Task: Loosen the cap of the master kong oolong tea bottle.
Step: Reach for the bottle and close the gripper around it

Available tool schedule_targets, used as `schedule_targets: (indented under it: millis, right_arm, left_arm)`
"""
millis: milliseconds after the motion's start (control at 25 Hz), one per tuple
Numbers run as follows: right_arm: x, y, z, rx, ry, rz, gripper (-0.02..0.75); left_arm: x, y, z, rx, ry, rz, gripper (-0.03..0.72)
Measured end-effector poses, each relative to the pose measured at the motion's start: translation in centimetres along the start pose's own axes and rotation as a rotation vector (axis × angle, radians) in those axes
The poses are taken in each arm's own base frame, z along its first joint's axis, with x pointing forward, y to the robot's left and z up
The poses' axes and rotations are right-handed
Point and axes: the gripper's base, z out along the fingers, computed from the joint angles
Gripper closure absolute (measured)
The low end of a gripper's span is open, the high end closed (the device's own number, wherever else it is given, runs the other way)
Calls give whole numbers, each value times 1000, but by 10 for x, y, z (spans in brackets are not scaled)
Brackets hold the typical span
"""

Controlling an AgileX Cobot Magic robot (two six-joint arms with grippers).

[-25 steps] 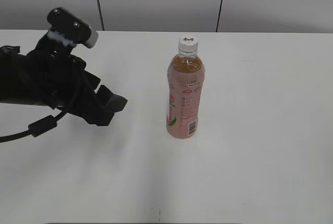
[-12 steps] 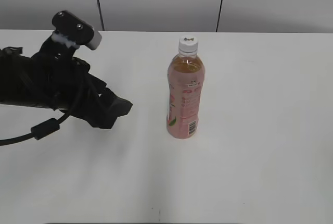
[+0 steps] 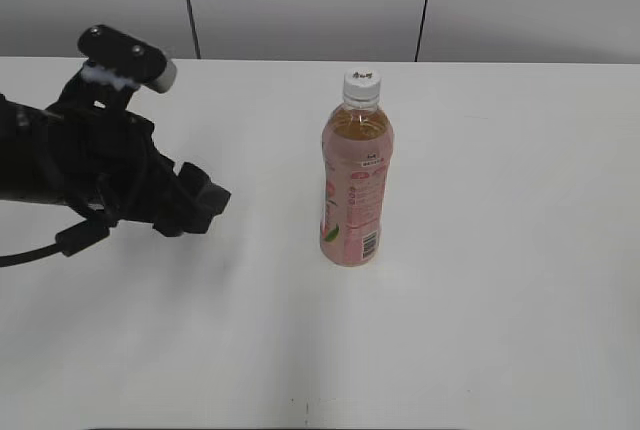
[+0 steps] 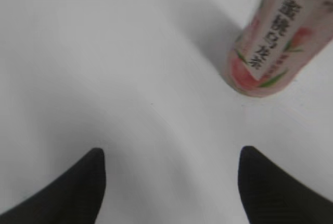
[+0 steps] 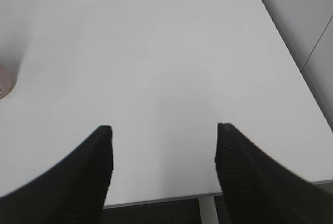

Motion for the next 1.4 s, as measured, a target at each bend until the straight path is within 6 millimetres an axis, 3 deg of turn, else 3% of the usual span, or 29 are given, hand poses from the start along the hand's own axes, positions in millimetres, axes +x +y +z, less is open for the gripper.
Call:
schedule_targets:
  millis: [320, 600, 760, 920, 1400]
  right_arm:
    - [0, 0, 0, 0, 0, 0, 265]
    - [0, 0, 0, 0, 0, 0, 265]
    - [0, 0, 0, 0, 0, 0, 265]
    - [0, 0, 0, 0, 0, 0, 265]
    - [0, 0, 0, 0, 0, 0, 265]
  left_arm:
    - [-3, 12, 0, -149, -150, -187, 200]
    - [25, -8, 0, -111, -354, -258, 200]
    - [27, -21, -4, 19, -478, -142, 200]
    - [32, -33, 9, 123, -508, -26, 200]
    - [48, -47, 53, 299, -595, 4, 127]
